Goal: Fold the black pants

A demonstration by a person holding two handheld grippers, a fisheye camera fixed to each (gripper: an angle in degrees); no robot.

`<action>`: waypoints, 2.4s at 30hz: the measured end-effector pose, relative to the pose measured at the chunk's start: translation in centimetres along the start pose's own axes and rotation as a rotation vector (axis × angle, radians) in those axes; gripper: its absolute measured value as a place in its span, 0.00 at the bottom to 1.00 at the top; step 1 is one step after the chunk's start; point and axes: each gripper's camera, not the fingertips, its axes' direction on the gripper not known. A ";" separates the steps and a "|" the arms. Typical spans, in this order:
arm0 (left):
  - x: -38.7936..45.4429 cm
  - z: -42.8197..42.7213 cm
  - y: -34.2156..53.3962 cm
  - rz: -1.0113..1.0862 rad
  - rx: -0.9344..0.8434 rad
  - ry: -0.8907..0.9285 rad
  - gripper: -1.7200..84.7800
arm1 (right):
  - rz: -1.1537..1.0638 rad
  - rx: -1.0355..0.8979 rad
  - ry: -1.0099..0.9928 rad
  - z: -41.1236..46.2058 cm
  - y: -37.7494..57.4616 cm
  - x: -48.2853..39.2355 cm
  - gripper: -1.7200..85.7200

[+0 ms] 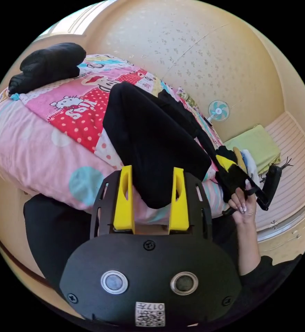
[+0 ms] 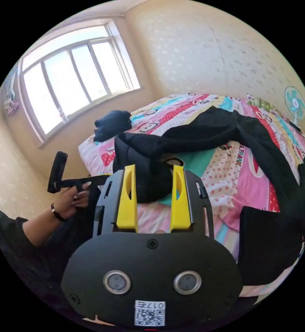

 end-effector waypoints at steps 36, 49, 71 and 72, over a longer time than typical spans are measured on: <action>7.4 -2.9 2.5 0.519 -0.607 0.809 0.11 | 0.493 0.625 -0.562 -33.0 43.4 15.9 0.10; 14.9 12.1 9.0 0.461 -0.802 0.629 0.22 | 0.764 0.400 -0.123 -27.4 50.6 23.5 0.19; 4.2 6.2 11.5 0.199 -0.959 0.700 0.10 | 0.383 0.428 -0.753 -23.6 55.0 19.6 0.06; 3.8 5.2 11.0 0.193 -0.908 0.676 0.11 | 0.295 0.380 -0.717 -24.3 52.9 18.0 0.06</action>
